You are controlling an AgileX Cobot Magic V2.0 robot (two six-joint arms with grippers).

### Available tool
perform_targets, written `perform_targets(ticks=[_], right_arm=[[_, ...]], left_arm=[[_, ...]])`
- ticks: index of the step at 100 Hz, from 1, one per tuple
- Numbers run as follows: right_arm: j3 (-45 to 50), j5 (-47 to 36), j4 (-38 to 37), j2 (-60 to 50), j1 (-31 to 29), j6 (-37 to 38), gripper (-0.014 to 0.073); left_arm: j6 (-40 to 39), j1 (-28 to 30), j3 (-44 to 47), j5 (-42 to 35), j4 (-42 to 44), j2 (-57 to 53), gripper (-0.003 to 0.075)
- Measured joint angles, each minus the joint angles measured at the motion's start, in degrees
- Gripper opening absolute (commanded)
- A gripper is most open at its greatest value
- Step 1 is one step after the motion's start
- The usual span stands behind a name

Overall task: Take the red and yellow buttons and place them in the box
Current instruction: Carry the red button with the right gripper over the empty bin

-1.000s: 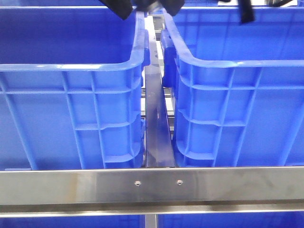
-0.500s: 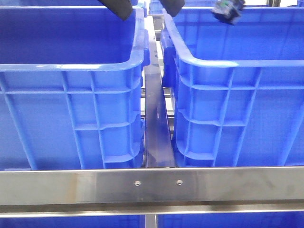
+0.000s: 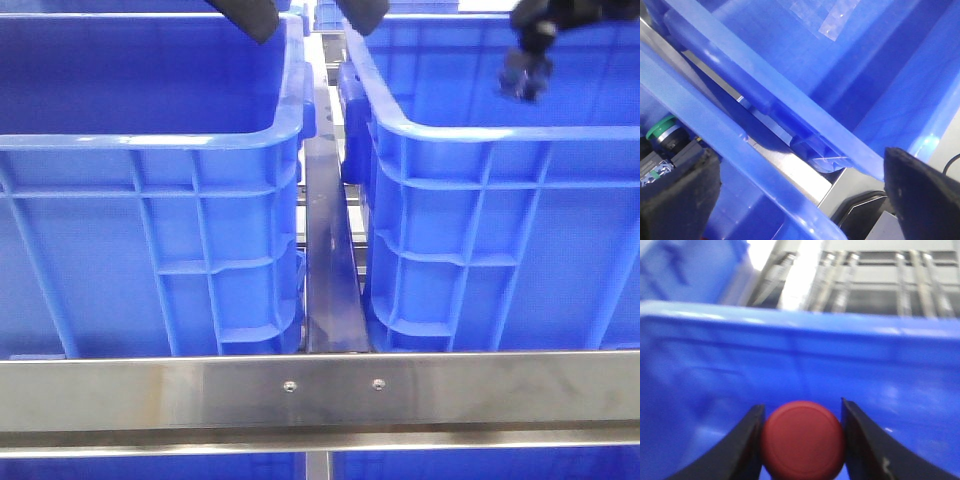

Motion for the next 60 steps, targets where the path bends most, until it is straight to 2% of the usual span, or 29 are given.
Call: perform_targets(ticks=[20, 60], right_arm=[[0.0, -3.0, 0.6, 4.2, 0.0, 0.0, 0.0236], [-3.6, -3.4, 1.4, 10.4, 0.2, 0.0, 0.0236]], left_arm=[[0.0, 0.0, 0.0, -0.5, 0.0, 0.0, 0.0621], [0.0, 0.0, 0.0, -1.2, 0.0, 0.0, 0.0621]])
